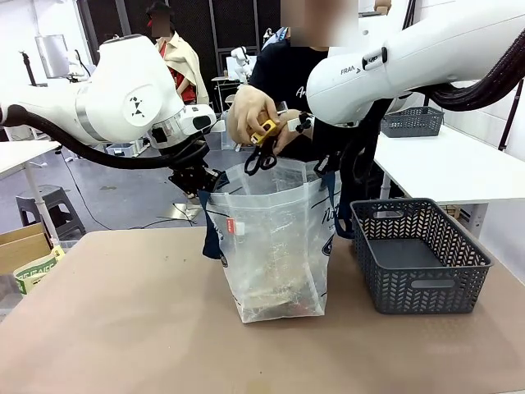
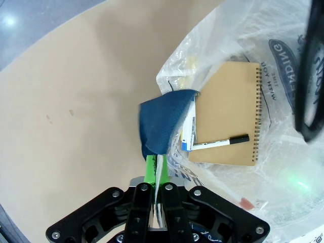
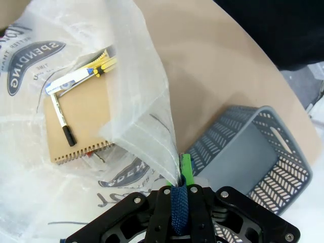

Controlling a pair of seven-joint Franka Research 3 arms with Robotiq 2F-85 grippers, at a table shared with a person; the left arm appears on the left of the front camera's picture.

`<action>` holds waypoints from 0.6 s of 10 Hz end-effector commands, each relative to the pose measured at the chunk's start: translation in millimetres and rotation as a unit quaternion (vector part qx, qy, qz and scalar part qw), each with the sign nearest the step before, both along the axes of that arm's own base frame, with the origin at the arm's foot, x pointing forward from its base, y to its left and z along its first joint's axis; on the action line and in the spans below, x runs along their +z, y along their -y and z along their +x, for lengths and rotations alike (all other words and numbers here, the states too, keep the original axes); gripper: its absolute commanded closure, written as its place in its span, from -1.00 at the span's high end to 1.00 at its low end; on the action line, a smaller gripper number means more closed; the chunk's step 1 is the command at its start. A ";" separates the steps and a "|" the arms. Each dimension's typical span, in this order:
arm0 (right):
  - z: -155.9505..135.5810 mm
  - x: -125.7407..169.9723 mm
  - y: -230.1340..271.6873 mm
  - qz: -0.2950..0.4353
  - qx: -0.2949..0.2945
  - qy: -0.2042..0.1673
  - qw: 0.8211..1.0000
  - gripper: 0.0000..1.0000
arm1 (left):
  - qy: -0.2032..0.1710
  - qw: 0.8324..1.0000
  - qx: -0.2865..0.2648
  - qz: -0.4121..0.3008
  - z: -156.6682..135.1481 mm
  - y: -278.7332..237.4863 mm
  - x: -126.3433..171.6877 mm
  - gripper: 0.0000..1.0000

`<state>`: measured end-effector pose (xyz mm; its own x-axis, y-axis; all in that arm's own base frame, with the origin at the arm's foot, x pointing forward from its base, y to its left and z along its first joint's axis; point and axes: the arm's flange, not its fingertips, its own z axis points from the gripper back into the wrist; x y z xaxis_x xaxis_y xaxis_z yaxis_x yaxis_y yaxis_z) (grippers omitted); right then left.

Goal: Transfer purchased items from the store into the shopping bag.
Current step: Move the Reusable shopping bag to the right side of the table.

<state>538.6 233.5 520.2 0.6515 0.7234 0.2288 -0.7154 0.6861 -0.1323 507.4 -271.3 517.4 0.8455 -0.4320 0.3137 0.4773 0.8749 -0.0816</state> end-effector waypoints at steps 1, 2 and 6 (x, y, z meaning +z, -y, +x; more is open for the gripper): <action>0.7 0.2 1.7 0.000 -0.002 0.000 1.000 -1.00 | 0.001 1.000 0.002 0.000 -0.2 -2.8 0.1 -1.00; 0.7 0.2 1.7 0.000 -0.002 0.000 1.000 -1.00 | 0.001 1.000 0.002 0.000 -0.2 -2.8 0.1 -1.00; 0.7 0.2 1.7 0.000 -0.002 0.000 1.000 -1.00 | 0.001 1.000 0.002 0.000 -0.2 -2.8 0.1 -1.00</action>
<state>538.6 233.5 520.1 0.6515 0.7234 0.2286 -0.7154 0.6861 -0.1322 507.4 -271.3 517.4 0.8455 -0.4321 0.3137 0.4774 0.8749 -0.0816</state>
